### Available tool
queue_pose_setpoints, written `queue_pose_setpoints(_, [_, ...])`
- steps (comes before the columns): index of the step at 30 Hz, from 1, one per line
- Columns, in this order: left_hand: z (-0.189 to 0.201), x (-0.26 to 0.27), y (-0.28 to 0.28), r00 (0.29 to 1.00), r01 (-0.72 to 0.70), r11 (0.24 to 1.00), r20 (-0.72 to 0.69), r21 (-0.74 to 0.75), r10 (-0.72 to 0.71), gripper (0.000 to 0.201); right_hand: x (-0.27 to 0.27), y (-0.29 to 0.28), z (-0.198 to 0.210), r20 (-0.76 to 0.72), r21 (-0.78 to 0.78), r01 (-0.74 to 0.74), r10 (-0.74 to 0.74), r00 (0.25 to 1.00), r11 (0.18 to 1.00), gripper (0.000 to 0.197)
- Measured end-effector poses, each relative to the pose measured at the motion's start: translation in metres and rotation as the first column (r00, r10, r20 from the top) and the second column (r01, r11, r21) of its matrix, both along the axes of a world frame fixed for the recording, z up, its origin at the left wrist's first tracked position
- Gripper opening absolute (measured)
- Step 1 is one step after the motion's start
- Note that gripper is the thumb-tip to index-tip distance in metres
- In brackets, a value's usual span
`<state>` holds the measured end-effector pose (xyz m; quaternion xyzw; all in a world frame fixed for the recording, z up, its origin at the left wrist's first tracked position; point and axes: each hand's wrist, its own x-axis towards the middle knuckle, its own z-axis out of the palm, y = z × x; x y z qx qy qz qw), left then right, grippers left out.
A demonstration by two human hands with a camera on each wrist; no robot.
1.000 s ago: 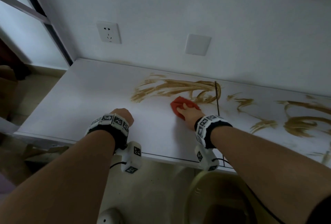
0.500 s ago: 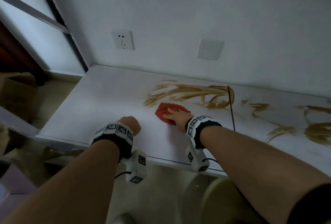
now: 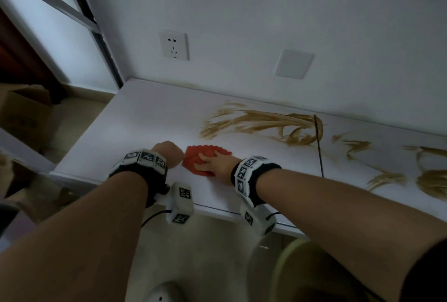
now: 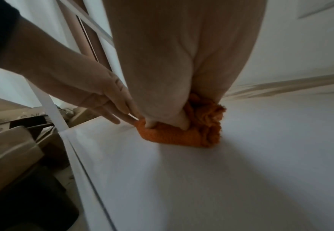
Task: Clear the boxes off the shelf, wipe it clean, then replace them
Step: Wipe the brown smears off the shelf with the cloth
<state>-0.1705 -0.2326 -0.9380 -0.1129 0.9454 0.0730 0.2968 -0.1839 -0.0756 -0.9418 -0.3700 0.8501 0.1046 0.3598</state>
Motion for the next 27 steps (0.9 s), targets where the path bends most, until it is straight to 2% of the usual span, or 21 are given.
queue_pose_setpoints(3, [0.003,0.001,-0.004,0.999,-0.039,0.999,-0.016,0.000,0.039,0.039,-0.011,-0.015,0.000,0.034,-0.022,0.096,-0.096,0.995,0.995,0.058])
queue_pose_setpoints(7, [0.007,0.002,-0.002,0.997,-0.063,0.998,-0.056,-0.028,0.061,0.041,-0.027,-0.019,0.005,-0.009,-0.018,0.086,-0.086,0.996,0.996,0.062])
queue_pose_setpoints(12, [0.002,-0.001,-0.010,0.998,0.042,0.993,-0.050,-0.108,-0.048,0.041,-0.047,0.009,0.008,-0.054,-0.035,0.260,-0.261,0.964,0.965,0.057])
queue_pose_setpoints(15, [0.002,-0.005,-0.015,0.997,0.039,0.991,-0.063,-0.132,-0.048,0.040,-0.038,0.028,0.008,-0.086,0.008,0.267,-0.265,0.960,0.964,0.060])
queue_pose_setpoints(18, [0.005,-0.007,-0.016,0.998,0.035,0.988,-0.038,-0.147,-0.041,0.041,-0.014,0.034,0.012,-0.084,0.051,0.154,-0.150,0.985,0.987,0.069])
queue_pose_setpoints(21, [0.002,-0.008,-0.022,1.000,-0.011,0.989,0.023,-0.146,0.014,0.039,-0.009,0.020,0.012,-0.069,0.058,0.083,-0.079,0.995,0.995,0.066])
queue_pose_setpoints(23, [-0.001,-0.007,-0.027,0.998,-0.065,0.989,0.014,-0.134,0.067,0.037,-0.013,0.002,0.010,0.004,0.028,0.154,-0.154,0.988,0.988,0.057])
queue_pose_setpoints(27, [-0.004,-0.004,-0.024,0.996,-0.084,0.992,-0.010,-0.093,0.084,0.030,-0.024,-0.031,0.006,0.063,-0.011,0.249,-0.248,0.967,0.968,0.056])
